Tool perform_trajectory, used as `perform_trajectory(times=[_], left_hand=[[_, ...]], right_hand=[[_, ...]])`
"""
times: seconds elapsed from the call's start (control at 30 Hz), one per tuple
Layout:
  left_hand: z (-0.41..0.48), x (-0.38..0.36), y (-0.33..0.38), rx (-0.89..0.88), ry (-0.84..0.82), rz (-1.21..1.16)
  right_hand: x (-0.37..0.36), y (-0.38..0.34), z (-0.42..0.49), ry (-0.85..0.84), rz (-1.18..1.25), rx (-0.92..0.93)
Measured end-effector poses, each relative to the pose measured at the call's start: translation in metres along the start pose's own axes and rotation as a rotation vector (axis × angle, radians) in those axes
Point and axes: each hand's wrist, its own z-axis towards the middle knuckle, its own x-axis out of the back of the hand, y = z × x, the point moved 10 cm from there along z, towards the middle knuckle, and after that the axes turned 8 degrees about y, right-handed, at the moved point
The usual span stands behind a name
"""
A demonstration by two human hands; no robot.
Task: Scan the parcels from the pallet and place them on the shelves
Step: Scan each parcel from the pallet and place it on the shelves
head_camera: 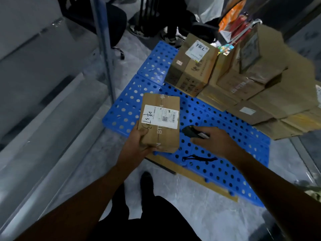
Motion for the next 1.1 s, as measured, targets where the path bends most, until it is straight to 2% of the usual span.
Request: perform_trajectory(times=[0.07,0.2,0.33,0.47,0.73,0.93,1.1], left_hand=[[-0.001,0.011,0.002,0.054,0.046,0.0],[-0.01,0.037,0.007,0.124,0.186,0.026],[-0.022,0.084,0.017,0.165,0.364,0.075],[-0.053,0.153,0.023,0.232,0.568,0.189],[-0.162,0.3,0.032,0.377,0.998,0.346],[-0.251,0.389,0.011,0.444,1.163,0.352],[-0.314,0.442,-0.021,0.568,1.25,0.443]], right_hand=[[-0.011,0.005,0.012,0.02,0.25,-0.07],[-0.034,-0.013,0.037,0.016,0.345,-0.03],[-0.055,-0.067,0.053,-0.068,0.451,0.11],[-0.089,-0.148,0.044,-0.249,0.535,0.255],[-0.165,-0.331,-0.019,-0.501,0.51,0.607],[-0.249,-0.43,-0.091,-0.685,0.384,0.735],[-0.312,-0.481,-0.138,-0.732,0.267,0.783]])
